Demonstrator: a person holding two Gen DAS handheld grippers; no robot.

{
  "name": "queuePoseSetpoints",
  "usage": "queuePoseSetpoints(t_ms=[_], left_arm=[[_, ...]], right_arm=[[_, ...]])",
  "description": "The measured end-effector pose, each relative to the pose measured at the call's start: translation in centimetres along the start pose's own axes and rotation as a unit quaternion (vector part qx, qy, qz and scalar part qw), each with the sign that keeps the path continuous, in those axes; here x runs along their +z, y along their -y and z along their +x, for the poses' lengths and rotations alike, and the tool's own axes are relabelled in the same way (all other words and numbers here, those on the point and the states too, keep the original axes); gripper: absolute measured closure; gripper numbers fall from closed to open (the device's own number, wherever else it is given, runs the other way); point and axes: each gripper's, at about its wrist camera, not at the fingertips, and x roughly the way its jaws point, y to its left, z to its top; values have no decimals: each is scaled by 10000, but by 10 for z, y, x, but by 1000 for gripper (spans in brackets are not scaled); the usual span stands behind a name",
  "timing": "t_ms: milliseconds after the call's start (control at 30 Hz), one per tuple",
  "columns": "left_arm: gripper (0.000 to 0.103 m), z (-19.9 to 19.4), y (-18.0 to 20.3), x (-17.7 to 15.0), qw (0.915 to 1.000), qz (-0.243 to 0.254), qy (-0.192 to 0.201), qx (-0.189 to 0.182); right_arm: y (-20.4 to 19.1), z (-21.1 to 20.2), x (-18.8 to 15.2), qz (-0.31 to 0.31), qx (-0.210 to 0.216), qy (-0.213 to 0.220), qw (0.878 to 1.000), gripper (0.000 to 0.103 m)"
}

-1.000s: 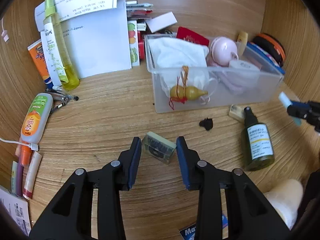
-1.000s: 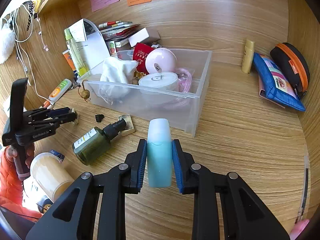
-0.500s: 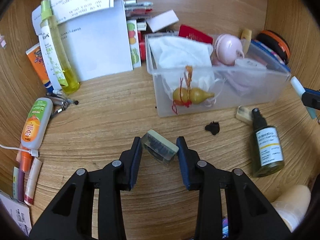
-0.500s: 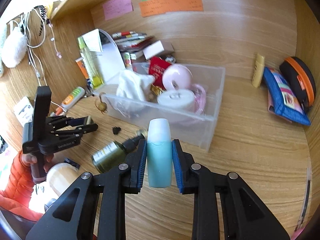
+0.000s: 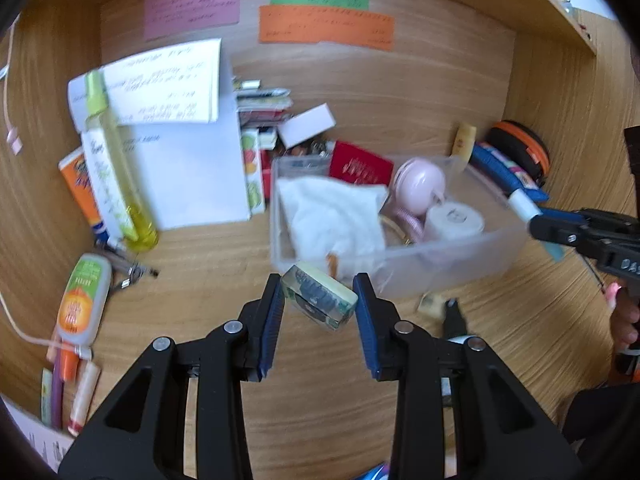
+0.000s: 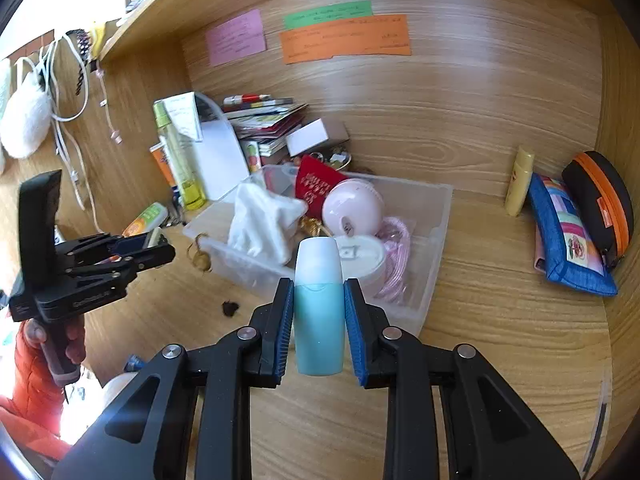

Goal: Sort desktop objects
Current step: 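Carry the domino block and light-blue bottle over the clear box with both grippers, then open both grippers to release the block and blue bottle into the box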

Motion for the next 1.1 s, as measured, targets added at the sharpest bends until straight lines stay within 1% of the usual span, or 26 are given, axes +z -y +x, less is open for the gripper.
queuePoseSetpoints(t_ms=[200,333,433,533,667,733,800,867,933,1033,1100], left_arm=[[68,6,8,22,9997,54,135,-189],[68,15,12,32,9994,73,140,-317],[68,25,15,36,9990,93,84,-424],[68,35,23,40,9985,176,23,-519],[68,50,34,45,9972,307,-88,-682],[68,57,38,47,9968,348,-138,-705],[68,66,42,49,9960,362,-236,-777],[68,72,45,49,9956,378,-293,-801],[68,78,48,48,9951,374,-372,-830],[68,84,51,47,9948,406,-455,-810],[68,88,53,46,9945,425,-526,-797]], right_arm=[[15,7,12,194,-121,50,9997,80],[23,12,18,247,-241,48,9994,80],[26,21,21,245,-278,-46,9993,80],[27,23,17,236,-199,-118,9995,80],[18,14,2,3,-101,-196,9998,80],[12,13,-9,-111,-16,-326,9994,80],[8,19,-22,-180,69,-593,9981,78],[3,30,-35,-288,-9,-849,9960,78],[1,40,-46,-370,14,-1083,9934,78],[0,54,-58,-411,77,-1312,9905,78],[0,60,-62,-416,165,-1365,9896,78]])
